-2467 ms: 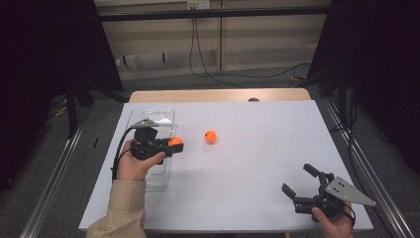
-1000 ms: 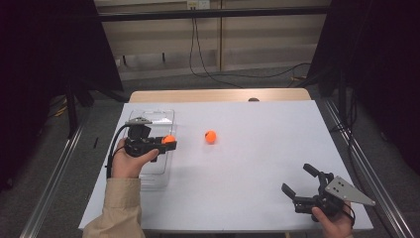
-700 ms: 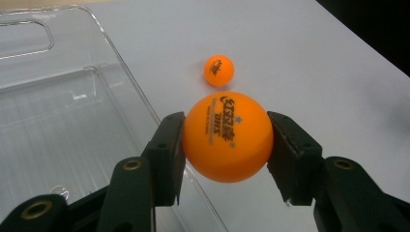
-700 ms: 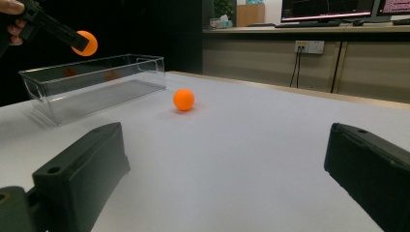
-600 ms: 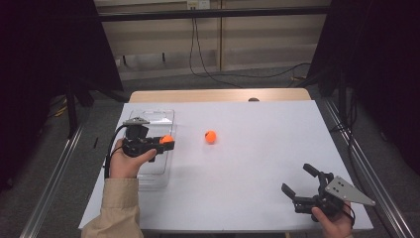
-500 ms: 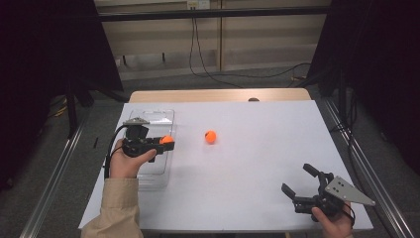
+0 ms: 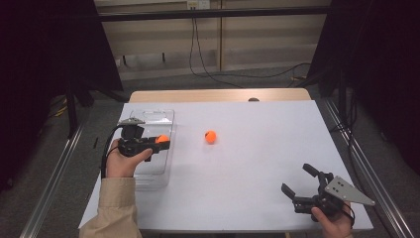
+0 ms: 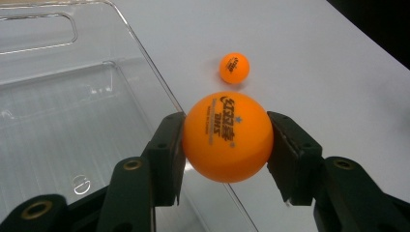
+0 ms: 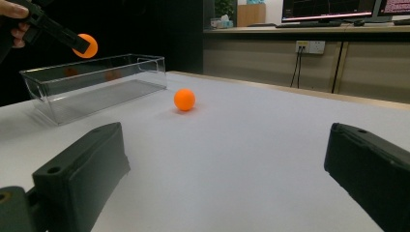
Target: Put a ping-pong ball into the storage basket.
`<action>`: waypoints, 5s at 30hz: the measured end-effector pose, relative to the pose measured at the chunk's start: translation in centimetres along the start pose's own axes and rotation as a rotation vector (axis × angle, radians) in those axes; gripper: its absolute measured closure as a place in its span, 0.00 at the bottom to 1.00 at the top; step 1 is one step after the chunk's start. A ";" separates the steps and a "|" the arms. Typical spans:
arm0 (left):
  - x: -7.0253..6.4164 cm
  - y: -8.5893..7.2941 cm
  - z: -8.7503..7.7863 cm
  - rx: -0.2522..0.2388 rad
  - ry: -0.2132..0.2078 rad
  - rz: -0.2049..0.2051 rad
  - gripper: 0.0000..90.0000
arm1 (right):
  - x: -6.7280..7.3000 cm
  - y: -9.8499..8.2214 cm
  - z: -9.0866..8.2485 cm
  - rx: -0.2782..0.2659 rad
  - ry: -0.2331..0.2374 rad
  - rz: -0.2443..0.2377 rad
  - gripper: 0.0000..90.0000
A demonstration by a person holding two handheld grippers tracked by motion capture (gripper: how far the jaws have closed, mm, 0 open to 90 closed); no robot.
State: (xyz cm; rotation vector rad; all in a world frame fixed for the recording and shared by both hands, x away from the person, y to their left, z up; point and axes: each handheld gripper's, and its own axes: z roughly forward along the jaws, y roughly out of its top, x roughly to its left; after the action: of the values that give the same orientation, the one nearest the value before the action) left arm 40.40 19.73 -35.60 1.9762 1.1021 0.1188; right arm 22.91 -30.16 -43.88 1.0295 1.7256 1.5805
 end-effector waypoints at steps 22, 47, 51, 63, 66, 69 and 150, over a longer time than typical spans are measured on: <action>1.3 -0.4 -0.4 -0.022 0.054 -0.020 0.57 | 0.0 0.0 0.0 -0.001 0.001 -0.001 0.01; 2.3 -0.7 -0.7 -0.037 0.111 -0.031 0.57 | 0.0 0.0 0.0 -0.001 0.002 -0.001 0.01; 2.5 -0.8 -0.7 -0.034 0.114 -0.030 0.57 | 0.0 0.0 0.0 -0.001 0.002 -0.001 0.01; 3.4 -1.3 -0.4 -0.036 0.156 -0.053 0.57 | 0.0 0.0 0.0 -0.002 0.003 -0.002 0.01; 3.5 -1.3 -0.4 -0.033 0.160 -0.051 0.57 | 0.0 0.0 0.0 -0.002 0.003 -0.002 0.01; 3.6 -1.4 -0.3 -0.033 0.168 -0.053 0.56 | 0.0 0.0 0.0 -0.001 0.003 -0.002 0.01; 2.6 -1.2 0.6 -0.022 0.254 -0.035 0.25 | 0.1 0.0 0.0 -0.002 0.008 -0.006 0.01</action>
State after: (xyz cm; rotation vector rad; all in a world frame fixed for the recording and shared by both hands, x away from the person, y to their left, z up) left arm 41.47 21.61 -37.59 1.9586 1.2903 0.3697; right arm 22.87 -30.13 -43.84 1.0181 1.7307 1.5841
